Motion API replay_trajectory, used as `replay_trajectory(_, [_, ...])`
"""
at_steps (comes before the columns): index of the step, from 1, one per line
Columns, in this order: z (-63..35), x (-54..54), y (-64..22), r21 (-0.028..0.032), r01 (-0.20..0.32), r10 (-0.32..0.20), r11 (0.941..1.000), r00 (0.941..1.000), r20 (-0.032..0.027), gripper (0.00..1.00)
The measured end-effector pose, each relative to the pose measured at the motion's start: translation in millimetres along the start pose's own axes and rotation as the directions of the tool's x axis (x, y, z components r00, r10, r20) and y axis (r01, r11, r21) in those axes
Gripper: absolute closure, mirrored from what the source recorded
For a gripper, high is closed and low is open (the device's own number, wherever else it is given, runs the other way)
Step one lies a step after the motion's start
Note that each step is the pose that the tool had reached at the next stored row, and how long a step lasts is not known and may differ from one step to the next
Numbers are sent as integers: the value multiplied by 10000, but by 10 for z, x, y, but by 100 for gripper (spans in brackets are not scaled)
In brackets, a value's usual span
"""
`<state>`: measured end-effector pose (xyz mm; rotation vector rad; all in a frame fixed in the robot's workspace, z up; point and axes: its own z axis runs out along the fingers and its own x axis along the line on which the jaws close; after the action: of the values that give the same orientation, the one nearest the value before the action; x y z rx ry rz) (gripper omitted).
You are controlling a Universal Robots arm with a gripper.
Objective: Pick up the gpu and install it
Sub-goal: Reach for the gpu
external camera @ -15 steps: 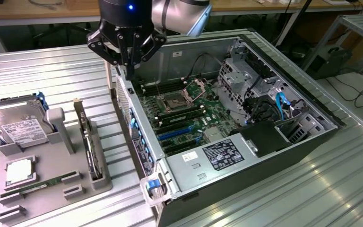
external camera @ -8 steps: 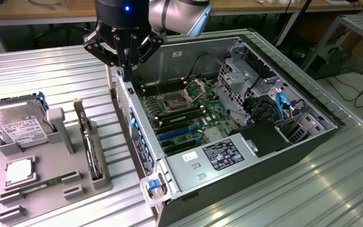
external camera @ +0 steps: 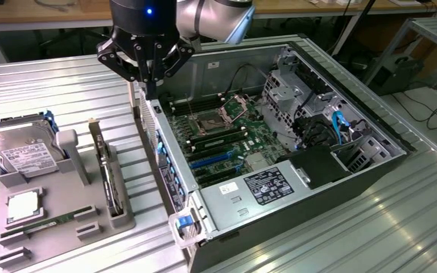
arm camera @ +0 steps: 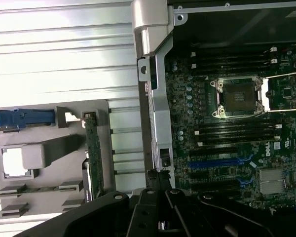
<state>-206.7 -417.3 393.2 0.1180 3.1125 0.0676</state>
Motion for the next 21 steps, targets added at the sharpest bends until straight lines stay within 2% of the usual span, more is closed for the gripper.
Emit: replay_trajectory(21, [-6,147,-94,0,0,0,10000,10000,0,89])
